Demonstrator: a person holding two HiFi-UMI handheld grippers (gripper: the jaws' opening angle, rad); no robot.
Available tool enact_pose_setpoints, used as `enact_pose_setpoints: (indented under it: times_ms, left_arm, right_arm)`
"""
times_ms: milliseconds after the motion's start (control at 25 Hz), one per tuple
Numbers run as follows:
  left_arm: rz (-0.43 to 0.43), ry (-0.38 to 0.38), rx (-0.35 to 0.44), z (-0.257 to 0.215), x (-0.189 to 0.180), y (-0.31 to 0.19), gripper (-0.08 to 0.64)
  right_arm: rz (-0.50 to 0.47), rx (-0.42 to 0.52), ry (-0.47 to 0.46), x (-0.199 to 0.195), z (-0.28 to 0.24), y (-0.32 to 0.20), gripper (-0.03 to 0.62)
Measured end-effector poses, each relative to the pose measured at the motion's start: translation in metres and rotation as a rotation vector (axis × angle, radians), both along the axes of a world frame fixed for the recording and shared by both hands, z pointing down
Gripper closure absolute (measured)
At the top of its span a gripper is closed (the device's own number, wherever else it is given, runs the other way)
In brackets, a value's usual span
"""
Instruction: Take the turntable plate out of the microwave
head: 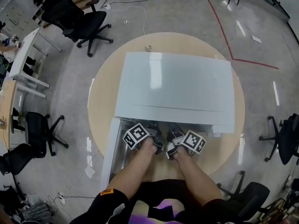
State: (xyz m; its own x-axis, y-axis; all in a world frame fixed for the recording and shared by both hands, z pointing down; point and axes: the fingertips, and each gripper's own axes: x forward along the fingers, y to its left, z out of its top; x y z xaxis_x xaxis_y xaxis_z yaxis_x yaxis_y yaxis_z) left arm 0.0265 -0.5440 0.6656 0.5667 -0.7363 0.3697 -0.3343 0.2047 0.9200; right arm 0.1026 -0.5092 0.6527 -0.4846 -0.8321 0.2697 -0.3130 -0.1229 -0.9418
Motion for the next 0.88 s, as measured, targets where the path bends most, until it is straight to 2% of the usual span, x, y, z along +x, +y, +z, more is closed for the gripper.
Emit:
enact_pose_setpoints:
  times_ms: [560,880]
  left_arm:
    - [0.001,0.013,-0.005,-0.013,0.005,0.0,0.469]
    - [0.034,0.019,-0.002,-0.02,0.01,0.002,0.471]
  right_arm:
    - [0.058,-0.016,-0.077,0.006,0.007,-0.009,0.508]
    - [0.1,-0.013,-0.134,0.013,0.007,-0.028,0.506]
